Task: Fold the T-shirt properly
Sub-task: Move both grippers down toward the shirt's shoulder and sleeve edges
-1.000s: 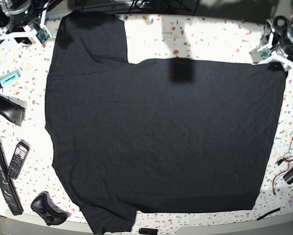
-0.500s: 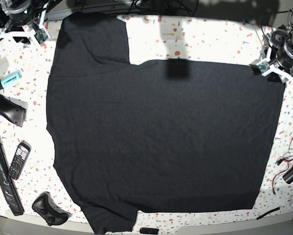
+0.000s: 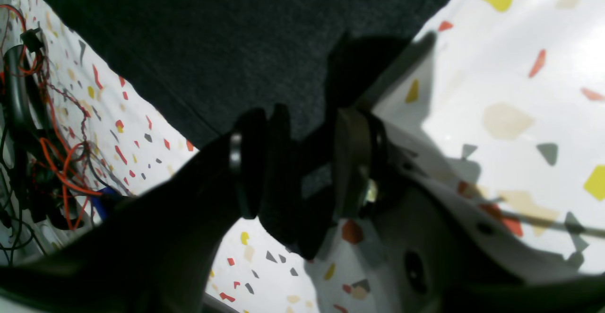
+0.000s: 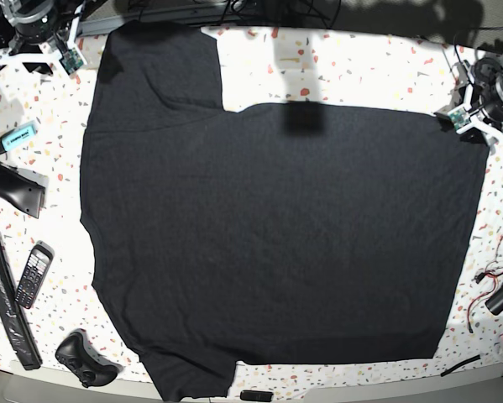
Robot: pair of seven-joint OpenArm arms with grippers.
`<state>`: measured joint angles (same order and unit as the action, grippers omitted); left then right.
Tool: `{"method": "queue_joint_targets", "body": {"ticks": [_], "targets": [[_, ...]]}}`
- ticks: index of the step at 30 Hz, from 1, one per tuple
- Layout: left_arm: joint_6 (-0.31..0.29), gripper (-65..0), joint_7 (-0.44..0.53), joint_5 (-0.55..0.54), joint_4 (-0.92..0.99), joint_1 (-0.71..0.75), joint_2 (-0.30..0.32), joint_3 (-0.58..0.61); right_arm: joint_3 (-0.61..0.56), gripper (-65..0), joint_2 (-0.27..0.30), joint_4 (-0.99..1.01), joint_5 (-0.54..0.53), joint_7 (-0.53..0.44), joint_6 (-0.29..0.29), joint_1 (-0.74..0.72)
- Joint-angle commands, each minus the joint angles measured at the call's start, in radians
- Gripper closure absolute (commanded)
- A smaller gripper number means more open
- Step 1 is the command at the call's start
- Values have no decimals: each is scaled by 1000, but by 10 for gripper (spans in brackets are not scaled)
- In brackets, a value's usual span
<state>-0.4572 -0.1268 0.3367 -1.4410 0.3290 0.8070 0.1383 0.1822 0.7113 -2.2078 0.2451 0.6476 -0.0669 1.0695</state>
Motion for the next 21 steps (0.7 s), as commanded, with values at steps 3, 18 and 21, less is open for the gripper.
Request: {"method": "queue_joint_targets", "body": {"ticks": [3,18,21], "targets": [[48,-175,-80,56,28,-18,-3,2,8,-169,9,-16,18,-7,12,8],[49,-174,-59,37,71,-23,-9,2,8,-169,9,-91,-8,-12,12,9],[49,-174,-50,37,120,-45,-13,2,8,-169,9,-148,-36,-16,7,9]]}}
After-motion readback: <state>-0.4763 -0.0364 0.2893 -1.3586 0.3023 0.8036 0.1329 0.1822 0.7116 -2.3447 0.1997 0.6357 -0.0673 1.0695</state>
